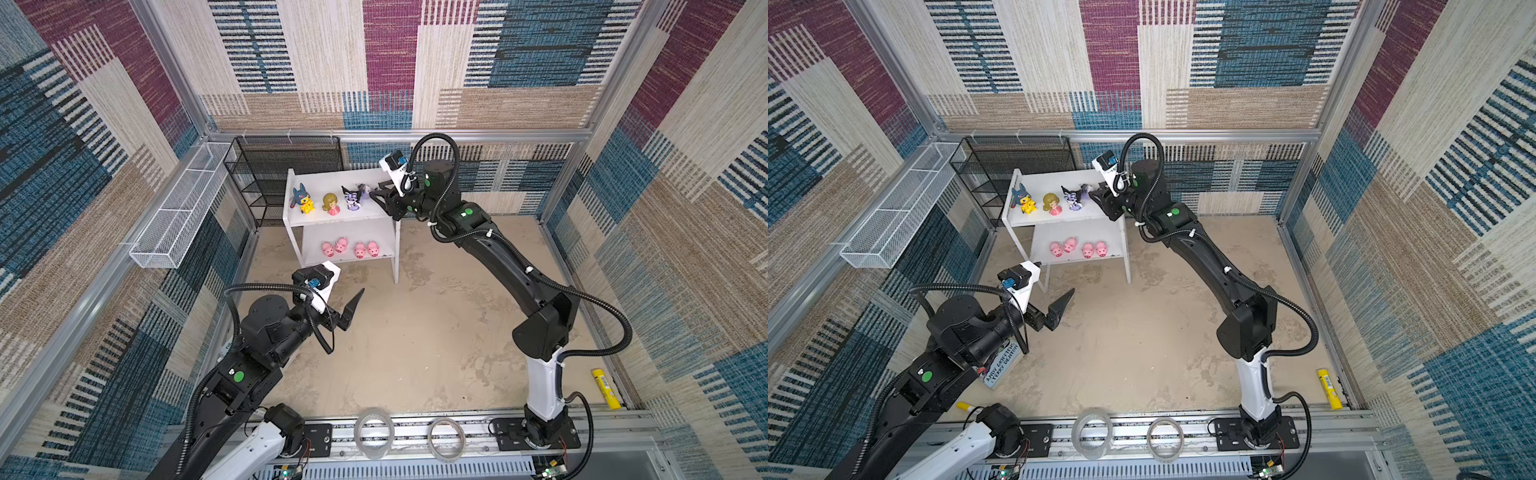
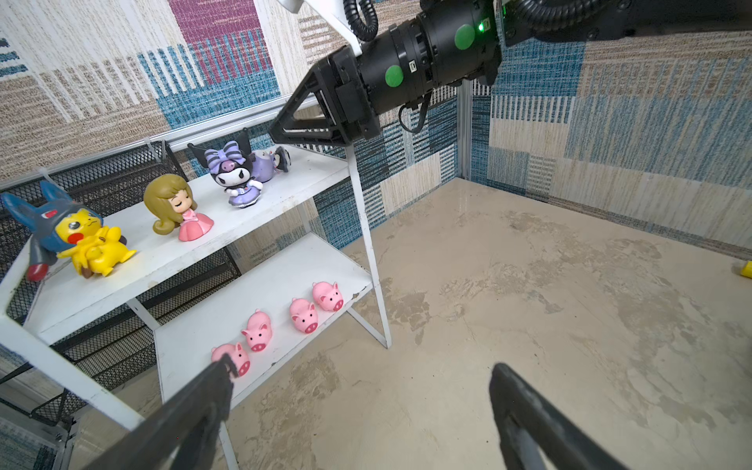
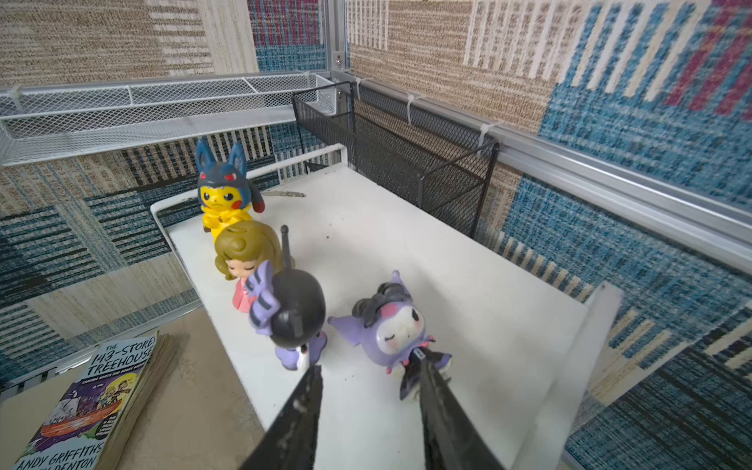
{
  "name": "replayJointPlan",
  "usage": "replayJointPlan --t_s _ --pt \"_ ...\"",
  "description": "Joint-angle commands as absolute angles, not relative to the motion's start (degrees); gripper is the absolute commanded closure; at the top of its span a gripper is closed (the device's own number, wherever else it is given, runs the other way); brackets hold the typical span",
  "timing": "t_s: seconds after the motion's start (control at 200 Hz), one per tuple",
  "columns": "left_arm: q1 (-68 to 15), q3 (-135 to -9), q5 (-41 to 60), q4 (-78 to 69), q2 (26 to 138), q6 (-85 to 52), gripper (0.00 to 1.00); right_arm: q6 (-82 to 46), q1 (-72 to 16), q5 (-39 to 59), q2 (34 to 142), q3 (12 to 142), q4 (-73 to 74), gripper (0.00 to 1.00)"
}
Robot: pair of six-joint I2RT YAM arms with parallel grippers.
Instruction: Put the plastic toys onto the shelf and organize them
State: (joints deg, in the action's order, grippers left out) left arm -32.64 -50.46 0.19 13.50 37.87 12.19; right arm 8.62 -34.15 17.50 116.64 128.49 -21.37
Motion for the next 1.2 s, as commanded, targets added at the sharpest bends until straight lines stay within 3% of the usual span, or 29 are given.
replayJointPlan --t_s 0.0,0.21,0.546,1.192 --pt "-32.56 -50.36 -0.51 12.12 37.78 13.62 0.01 10.24 -34.23 15.48 118.57 133.0 -25.32 0.56" --pt "-32.61 -50.32 -0.7 12.08 37.53 13.57 0.01 16.71 -33.08 16.87 124.5 146.28 -36.19 0.52" --pt "-32.61 -50.1 -0.49 11.61 37.94 13.75 0.01 30.24 -31.46 26.66 124.01 147.22 -45.18 0.52" --pt "-32.56 -49.52 -1.41 11.61 37.6 14.5 0.01 30.96 -31.29 26.49 127.3 148.89 -40.11 0.46"
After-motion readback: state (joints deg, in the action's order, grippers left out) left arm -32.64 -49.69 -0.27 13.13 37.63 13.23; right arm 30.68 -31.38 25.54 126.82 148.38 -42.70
